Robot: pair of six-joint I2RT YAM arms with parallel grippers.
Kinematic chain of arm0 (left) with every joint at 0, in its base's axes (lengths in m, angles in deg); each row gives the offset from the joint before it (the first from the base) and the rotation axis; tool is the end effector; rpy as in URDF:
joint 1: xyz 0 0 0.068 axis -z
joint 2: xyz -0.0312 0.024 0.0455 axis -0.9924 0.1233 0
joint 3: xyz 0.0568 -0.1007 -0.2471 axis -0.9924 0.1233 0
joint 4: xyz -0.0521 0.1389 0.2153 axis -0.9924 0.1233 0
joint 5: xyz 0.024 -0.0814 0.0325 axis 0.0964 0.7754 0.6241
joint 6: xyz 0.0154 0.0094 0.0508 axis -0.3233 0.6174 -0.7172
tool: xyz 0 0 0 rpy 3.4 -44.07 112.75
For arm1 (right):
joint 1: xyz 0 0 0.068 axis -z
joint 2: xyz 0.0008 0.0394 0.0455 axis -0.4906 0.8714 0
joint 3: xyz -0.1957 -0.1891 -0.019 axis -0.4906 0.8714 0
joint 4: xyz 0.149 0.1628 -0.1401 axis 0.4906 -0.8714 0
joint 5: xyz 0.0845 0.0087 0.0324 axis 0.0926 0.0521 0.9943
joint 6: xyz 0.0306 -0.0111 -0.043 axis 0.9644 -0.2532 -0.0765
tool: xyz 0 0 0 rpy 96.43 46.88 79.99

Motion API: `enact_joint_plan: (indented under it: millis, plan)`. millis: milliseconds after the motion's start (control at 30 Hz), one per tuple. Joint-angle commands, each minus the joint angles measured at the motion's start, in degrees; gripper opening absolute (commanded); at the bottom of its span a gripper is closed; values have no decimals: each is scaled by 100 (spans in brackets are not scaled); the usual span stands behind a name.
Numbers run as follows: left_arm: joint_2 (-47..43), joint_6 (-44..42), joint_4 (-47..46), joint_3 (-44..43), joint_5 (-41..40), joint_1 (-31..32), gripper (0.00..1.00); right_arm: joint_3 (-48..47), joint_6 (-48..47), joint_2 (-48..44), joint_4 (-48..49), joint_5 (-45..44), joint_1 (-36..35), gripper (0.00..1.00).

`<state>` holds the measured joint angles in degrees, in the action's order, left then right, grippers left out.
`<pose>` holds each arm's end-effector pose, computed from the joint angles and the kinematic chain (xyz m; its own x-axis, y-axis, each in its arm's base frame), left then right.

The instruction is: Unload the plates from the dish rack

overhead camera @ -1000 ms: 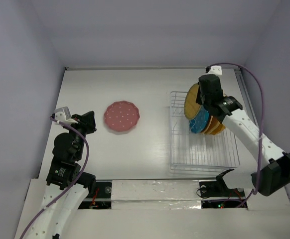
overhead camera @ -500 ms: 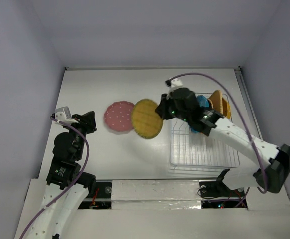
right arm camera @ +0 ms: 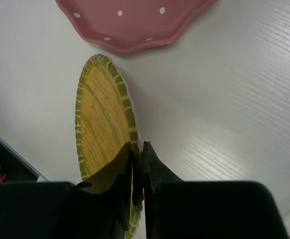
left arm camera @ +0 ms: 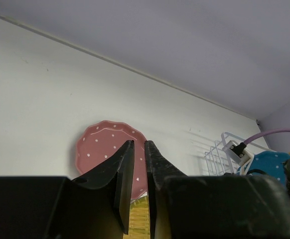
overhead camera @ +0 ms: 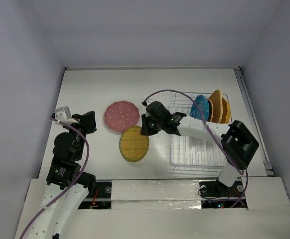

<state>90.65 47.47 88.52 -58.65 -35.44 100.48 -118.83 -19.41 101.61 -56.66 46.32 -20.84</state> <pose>0.1045 -0.0251 0.3375 0.0813 -0.4520 -0.8883 0.1448 0.8871 -0.4382 0.2374 0.2876 0.2253 -0.7705 -0.1979 -0.6059 -0.4832 0.8014 0.3527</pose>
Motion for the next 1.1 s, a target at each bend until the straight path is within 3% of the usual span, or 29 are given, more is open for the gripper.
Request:
enact_joint_plan:
  millis: [0,100,200,333,500,567,667,833,933,967,1033,1067]
  plan:
    - [1,-3,-130,34,19,19,12,-111,-105,385,-240,-607,-15,0]
    - [1,-12,-139,34,19,19,13,-147,-52,702,-505,-1029,-15,4]
    - [1,-12,-139,42,19,19,13,55,9,721,-454,-1145,-15,16]
    - [-16,-4,-139,34,19,19,13,310,123,624,-479,-1346,-15,44]
    - [-25,5,-130,34,19,19,14,267,132,659,-497,-1408,-15,49]
    - [-25,5,-130,34,19,19,14,214,132,650,-515,-1452,-15,63]
    - [-16,5,-130,34,19,19,14,65,115,510,-585,-1583,-15,68]
    - [-34,5,-130,42,19,19,14,-163,167,-104,-602,-1742,-15,68]
    - [-42,5,-130,34,19,19,14,-164,202,-430,-541,-1935,-15,60]
    - [-43,5,-130,34,19,19,14,-173,203,-596,-506,-2049,-15,44]
    - [-51,5,-139,42,19,19,14,-278,124,-607,-444,-1936,38,32]
    - [-60,5,-139,51,19,19,14,-426,97,-459,-401,-1814,117,20]
